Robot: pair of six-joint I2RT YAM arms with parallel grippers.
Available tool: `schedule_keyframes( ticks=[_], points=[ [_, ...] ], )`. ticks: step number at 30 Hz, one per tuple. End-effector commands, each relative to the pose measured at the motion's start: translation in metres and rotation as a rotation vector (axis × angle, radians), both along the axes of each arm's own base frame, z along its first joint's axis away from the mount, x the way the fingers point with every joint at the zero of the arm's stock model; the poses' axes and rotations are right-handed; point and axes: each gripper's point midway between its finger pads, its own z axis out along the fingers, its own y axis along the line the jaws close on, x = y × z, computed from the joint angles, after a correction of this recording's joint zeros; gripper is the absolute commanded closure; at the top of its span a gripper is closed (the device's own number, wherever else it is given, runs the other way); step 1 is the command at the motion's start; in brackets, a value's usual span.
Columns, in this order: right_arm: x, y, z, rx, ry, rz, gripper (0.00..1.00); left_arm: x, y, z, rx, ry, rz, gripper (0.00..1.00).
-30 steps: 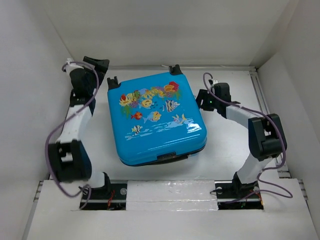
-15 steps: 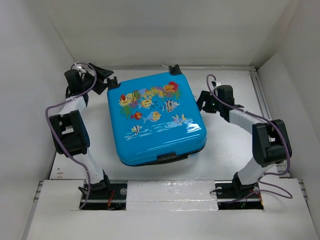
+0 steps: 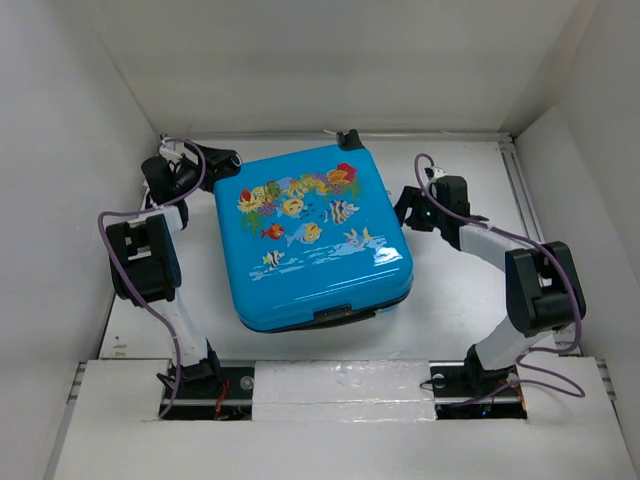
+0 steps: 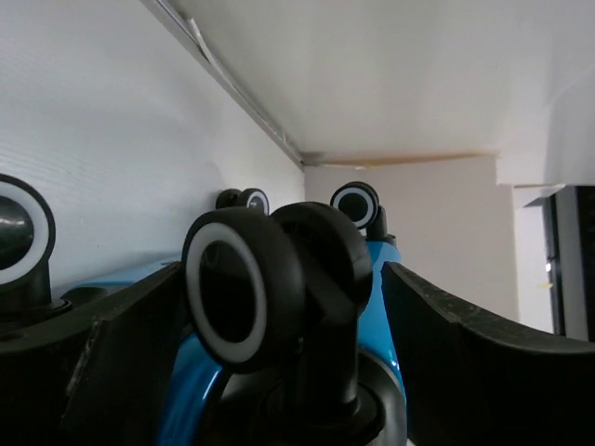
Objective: Pack the luggage
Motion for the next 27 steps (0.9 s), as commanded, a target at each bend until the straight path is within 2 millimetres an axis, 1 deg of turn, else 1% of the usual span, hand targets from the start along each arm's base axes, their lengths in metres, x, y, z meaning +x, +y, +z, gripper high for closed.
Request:
schedule_keyframes(
  ticks=[1, 2, 3, 4, 5, 6, 8, 9, 10, 11, 12, 13, 14, 15, 16, 17, 18, 19, 20, 21, 22, 23, 24, 25, 26, 27],
  points=[
    [-0.010, 0.030, 0.037, 0.113, -0.079, 0.119, 0.25, -0.015, -0.013, 0.044, -0.050, -0.154, -0.030, 0.23],
    [-0.012, 0.029, 0.032, 0.111, -0.068, 0.119, 0.25, -0.017, -0.013, 0.051, -0.056, -0.169, -0.031, 0.34],
    [-0.012, 0.029, 0.032, 0.111, -0.068, 0.119, 0.25, -0.017, -0.013, 0.050, -0.072, -0.161, -0.020, 0.39],
    [-0.015, 0.028, 0.028, 0.109, -0.058, 0.118, 0.25, -0.019, -0.013, 0.057, -0.068, -0.176, -0.020, 0.44],
    [-0.015, 0.028, 0.032, 0.111, -0.068, 0.119, 0.25, -0.020, -0.013, 0.070, -0.062, -0.205, -0.022, 0.51],
    [-0.016, 0.030, 0.033, 0.116, -0.067, 0.126, 0.25, -0.020, -0.012, 0.074, -0.060, -0.215, -0.009, 0.68],
    [-0.018, 0.029, 0.034, 0.117, -0.076, 0.127, 0.25, -0.018, -0.010, 0.089, -0.057, -0.234, 0.004, 0.81],
    [-0.018, 0.029, 0.034, 0.117, -0.076, 0.127, 0.25, -0.021, -0.011, 0.098, -0.053, -0.254, 0.003, 0.88],
    [-0.018, 0.029, 0.038, 0.119, -0.086, 0.127, 0.25, -0.021, -0.010, 0.106, -0.051, -0.265, 0.013, 0.97],
    [-0.018, 0.029, 0.039, 0.119, -0.087, 0.127, 0.25, -0.023, -0.010, 0.109, -0.044, -0.269, 0.014, 1.00],
    [-0.018, 0.029, 0.039, 0.119, -0.087, 0.127, 0.25, -0.027, -0.011, 0.123, -0.039, -0.296, 0.012, 1.00],
    [-0.018, 0.029, 0.039, 0.119, -0.087, 0.127, 0.25, -0.029, -0.011, 0.133, -0.026, -0.320, 0.012, 1.00],
    [-0.018, 0.029, 0.039, 0.119, -0.087, 0.127, 0.25, -0.030, -0.012, 0.138, -0.027, -0.314, 0.012, 1.00],
    [-0.018, 0.029, 0.035, 0.117, -0.078, 0.127, 0.25, -0.032, -0.012, 0.146, -0.014, -0.336, 0.012, 1.00],
    [-0.019, 0.031, 0.035, 0.123, -0.076, 0.136, 0.25, -0.037, -0.013, 0.158, -0.010, -0.354, 0.011, 1.00],
    [-0.019, 0.031, 0.035, 0.123, -0.076, 0.136, 0.25, -0.039, -0.014, 0.162, -0.009, -0.363, 0.010, 1.00],
    [-0.019, 0.031, 0.035, 0.123, -0.076, 0.136, 0.25, -0.041, -0.014, 0.170, -0.006, -0.376, 0.010, 1.00],
    [-0.019, 0.031, 0.032, 0.122, -0.067, 0.136, 0.24, -0.045, -0.014, 0.183, 0.000, -0.408, 0.018, 1.00],
    [-0.018, 0.032, 0.036, 0.128, -0.075, 0.145, 0.24, -0.048, -0.015, 0.185, -0.001, -0.404, 0.018, 1.00],
    [-0.018, 0.032, 0.036, 0.128, -0.075, 0.145, 0.24, -0.048, -0.015, 0.190, 0.001, -0.416, 0.017, 1.00],
    [-0.018, 0.032, 0.036, 0.128, -0.075, 0.145, 0.24, -0.051, -0.015, 0.200, -0.003, -0.432, 0.016, 1.00],
    [-0.016, 0.033, 0.040, 0.130, -0.084, 0.146, 0.22, -0.053, -0.016, 0.202, -0.003, -0.431, 0.016, 1.00],
    [-0.017, 0.033, 0.038, 0.128, -0.075, 0.145, 0.22, -0.055, -0.017, 0.207, -0.010, -0.434, 0.005, 1.00],
    [-0.015, 0.033, 0.042, 0.130, -0.084, 0.146, 0.21, -0.055, -0.017, 0.207, -0.010, -0.434, 0.005, 1.00],
    [-0.016, 0.033, 0.036, 0.127, -0.064, 0.145, 0.21, -0.059, -0.023, 0.211, -0.018, -0.439, -0.006, 1.00],
    [-0.014, 0.033, 0.039, 0.119, -0.073, 0.151, 0.21, -0.064, -0.029, 0.219, -0.015, -0.457, -0.030, 1.00]
  ],
)
